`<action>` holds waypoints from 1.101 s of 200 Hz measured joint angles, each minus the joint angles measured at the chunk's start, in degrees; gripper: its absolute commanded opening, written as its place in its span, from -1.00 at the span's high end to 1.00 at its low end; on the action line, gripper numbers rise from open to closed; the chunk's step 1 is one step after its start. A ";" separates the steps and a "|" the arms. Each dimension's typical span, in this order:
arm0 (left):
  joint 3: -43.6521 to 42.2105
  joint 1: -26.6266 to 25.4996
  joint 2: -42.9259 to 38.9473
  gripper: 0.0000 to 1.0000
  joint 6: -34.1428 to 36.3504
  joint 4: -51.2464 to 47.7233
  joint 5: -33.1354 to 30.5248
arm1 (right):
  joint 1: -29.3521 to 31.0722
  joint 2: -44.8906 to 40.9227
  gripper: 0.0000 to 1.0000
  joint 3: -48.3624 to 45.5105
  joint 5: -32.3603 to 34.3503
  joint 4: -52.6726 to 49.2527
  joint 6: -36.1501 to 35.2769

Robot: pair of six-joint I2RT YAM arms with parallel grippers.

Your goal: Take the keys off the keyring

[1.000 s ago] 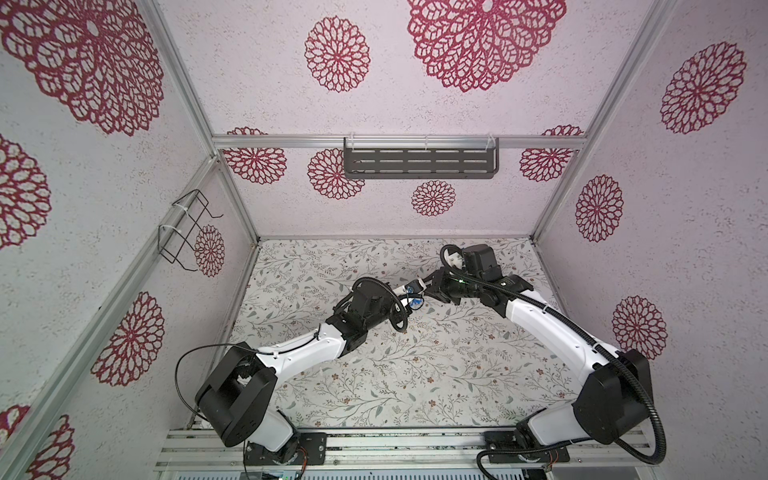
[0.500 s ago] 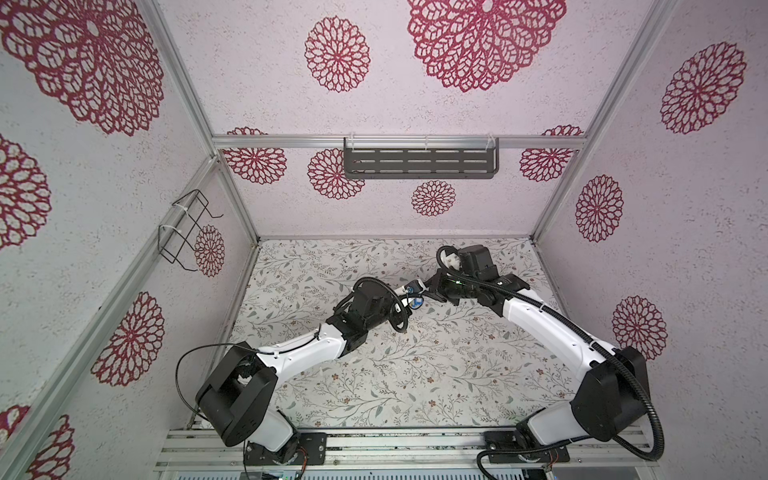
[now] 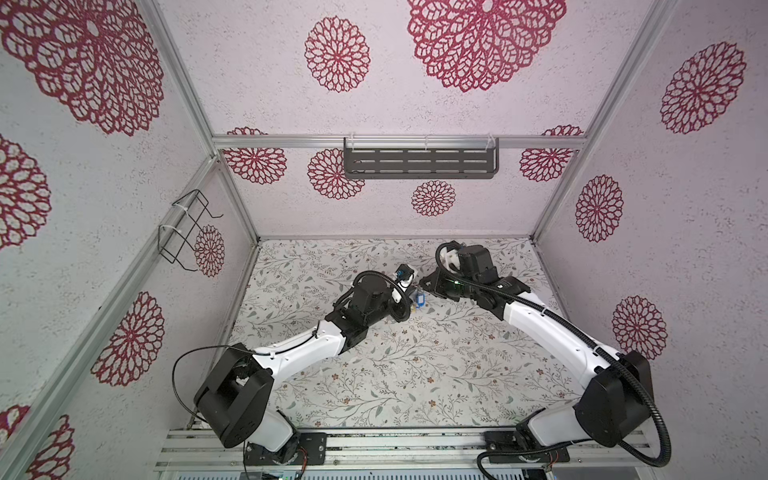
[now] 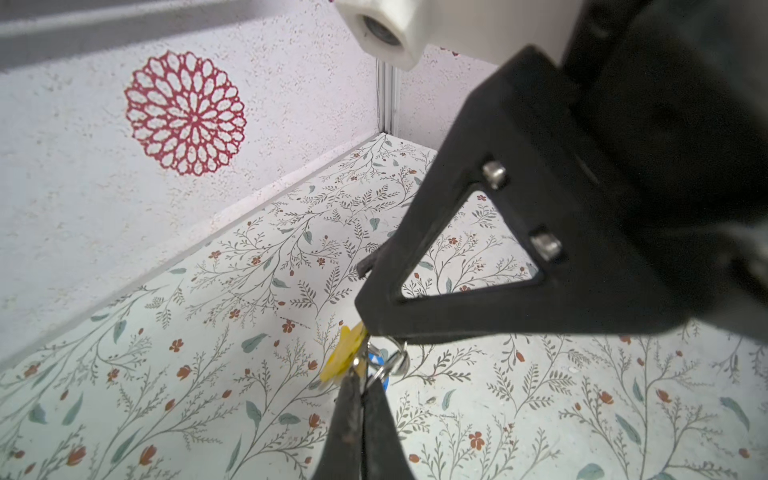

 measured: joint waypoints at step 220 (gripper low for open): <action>-4.79 4.50 -2.21 1.00 -35.93 24.26 -0.39 | -3.34 2.51 0.60 -5.20 -6.40 7.23 -1.73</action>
